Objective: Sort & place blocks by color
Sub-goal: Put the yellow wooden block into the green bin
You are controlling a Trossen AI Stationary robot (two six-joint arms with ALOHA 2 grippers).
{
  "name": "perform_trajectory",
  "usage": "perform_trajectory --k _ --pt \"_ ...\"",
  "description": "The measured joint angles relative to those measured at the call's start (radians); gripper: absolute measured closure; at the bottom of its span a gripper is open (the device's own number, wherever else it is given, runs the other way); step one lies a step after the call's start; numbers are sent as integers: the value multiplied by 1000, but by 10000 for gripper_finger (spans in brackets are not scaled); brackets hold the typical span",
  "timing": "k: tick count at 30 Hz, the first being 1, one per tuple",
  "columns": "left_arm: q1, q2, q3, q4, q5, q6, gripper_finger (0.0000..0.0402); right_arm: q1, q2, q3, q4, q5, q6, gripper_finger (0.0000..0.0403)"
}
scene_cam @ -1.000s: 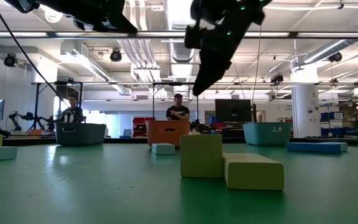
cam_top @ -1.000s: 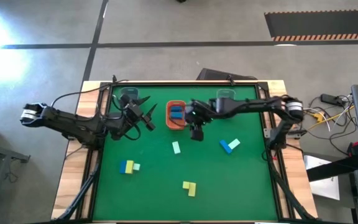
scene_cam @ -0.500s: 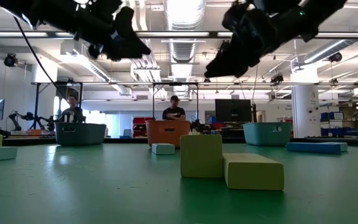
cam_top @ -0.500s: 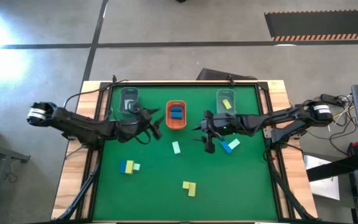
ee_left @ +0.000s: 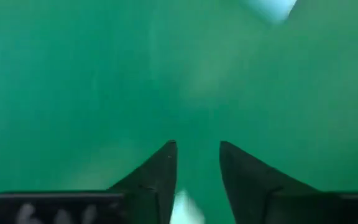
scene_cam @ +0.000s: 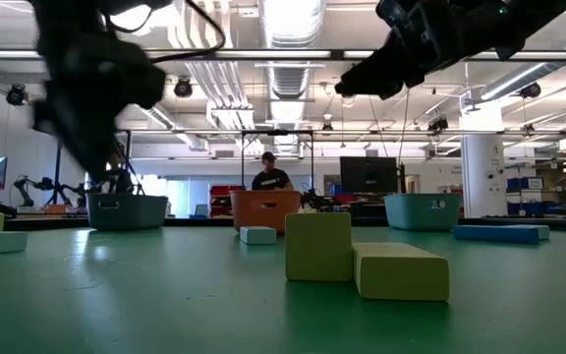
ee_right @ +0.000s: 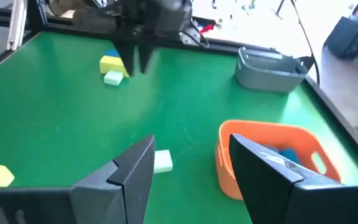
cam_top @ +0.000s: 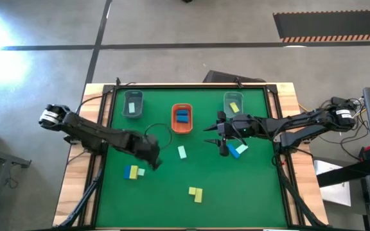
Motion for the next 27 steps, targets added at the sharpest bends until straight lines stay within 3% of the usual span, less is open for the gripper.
perform_trajectory --k 3,10,19,27 --pt "-59 45 40 -121 54 -104 341 0 -3 0 13 0 -36 207" --pt "-159 100 77 -128 149 -241 398 -2 -3 0 10 0 -79 207" --pt "-196 121 60 -127 262 -315 396 -2 -3 -1 3 0 -79 207" --pt "-201 120 60 -128 263 -325 396 -2 -3 -1 2 0 -89 207"
